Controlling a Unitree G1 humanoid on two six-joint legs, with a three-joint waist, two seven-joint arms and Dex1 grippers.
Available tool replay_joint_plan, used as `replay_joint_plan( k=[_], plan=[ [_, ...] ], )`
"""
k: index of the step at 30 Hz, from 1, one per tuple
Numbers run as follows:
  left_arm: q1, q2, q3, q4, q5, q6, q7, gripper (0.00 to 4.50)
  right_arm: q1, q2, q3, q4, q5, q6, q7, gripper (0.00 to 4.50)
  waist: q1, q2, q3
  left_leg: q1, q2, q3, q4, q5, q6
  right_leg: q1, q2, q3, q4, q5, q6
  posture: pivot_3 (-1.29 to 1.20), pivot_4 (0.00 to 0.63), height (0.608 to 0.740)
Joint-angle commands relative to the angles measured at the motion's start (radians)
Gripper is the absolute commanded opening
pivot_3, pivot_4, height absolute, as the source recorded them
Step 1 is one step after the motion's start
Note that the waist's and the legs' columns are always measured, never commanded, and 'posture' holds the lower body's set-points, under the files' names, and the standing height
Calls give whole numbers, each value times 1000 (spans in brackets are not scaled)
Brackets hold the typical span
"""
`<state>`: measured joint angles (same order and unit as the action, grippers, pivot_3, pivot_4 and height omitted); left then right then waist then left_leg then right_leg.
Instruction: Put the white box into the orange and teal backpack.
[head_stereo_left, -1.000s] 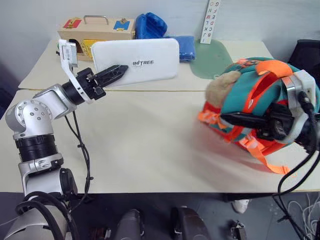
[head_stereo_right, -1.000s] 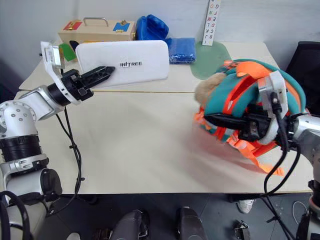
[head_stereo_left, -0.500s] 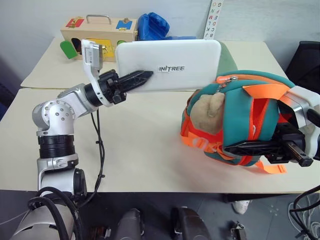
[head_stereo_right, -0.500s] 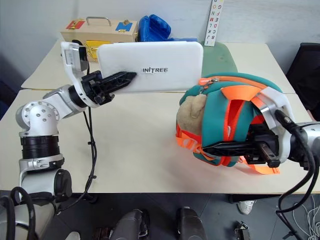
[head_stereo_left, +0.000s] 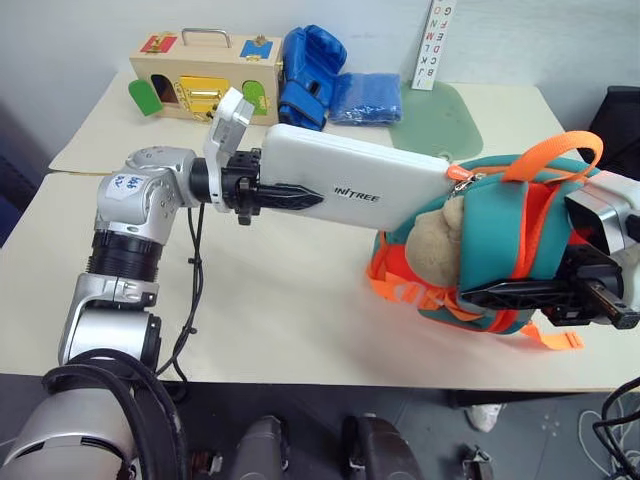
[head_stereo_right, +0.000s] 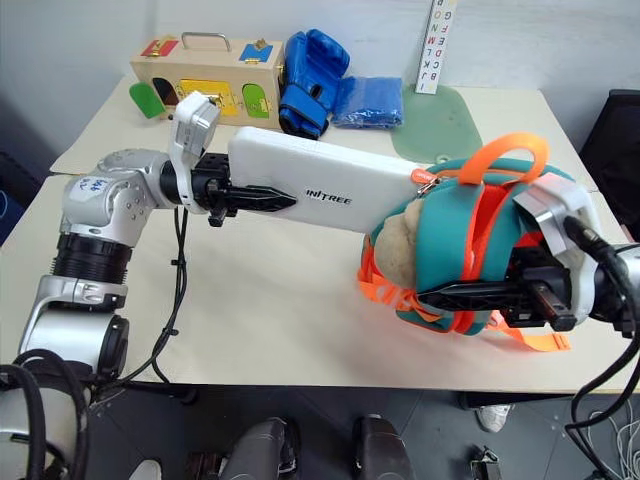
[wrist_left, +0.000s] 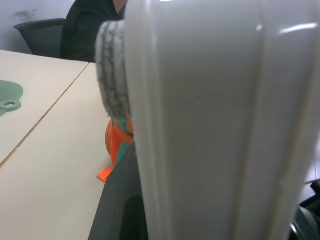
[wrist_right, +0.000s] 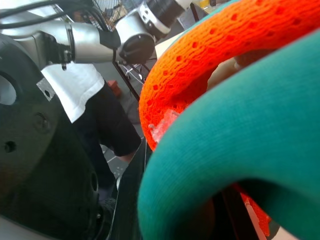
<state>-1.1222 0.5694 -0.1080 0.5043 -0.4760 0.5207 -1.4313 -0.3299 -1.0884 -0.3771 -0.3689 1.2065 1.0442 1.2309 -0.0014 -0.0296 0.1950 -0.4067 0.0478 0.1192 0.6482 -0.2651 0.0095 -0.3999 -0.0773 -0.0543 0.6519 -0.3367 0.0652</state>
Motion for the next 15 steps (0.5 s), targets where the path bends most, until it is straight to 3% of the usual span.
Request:
replay_joint_plan(
  k=[1,9,15],
  plan=[
    [-52,-10,-41,54,63,-59,-68,1324,5,14,-47,-29,13,-32,-25,13,0,0,0,0,0,0,0,0,0,0,0,0,0,0,0,0,150,740],
    [-160,-183,-88,185,192,-292,-60,1324,-44,51,-12,-46,29,-47,-97,13,3,0,0,-1,0,-1,1,-1,2,0,0,-1,0,0,0,0,150,740],
    [-240,-242,-89,332,281,-454,-52,1324,-54,61,-3,-52,28,-50,-111,13,-4,0,0,-1,0,-1,1,-1,3,0,0,-1,0,0,0,0,150,740]
  ],
)
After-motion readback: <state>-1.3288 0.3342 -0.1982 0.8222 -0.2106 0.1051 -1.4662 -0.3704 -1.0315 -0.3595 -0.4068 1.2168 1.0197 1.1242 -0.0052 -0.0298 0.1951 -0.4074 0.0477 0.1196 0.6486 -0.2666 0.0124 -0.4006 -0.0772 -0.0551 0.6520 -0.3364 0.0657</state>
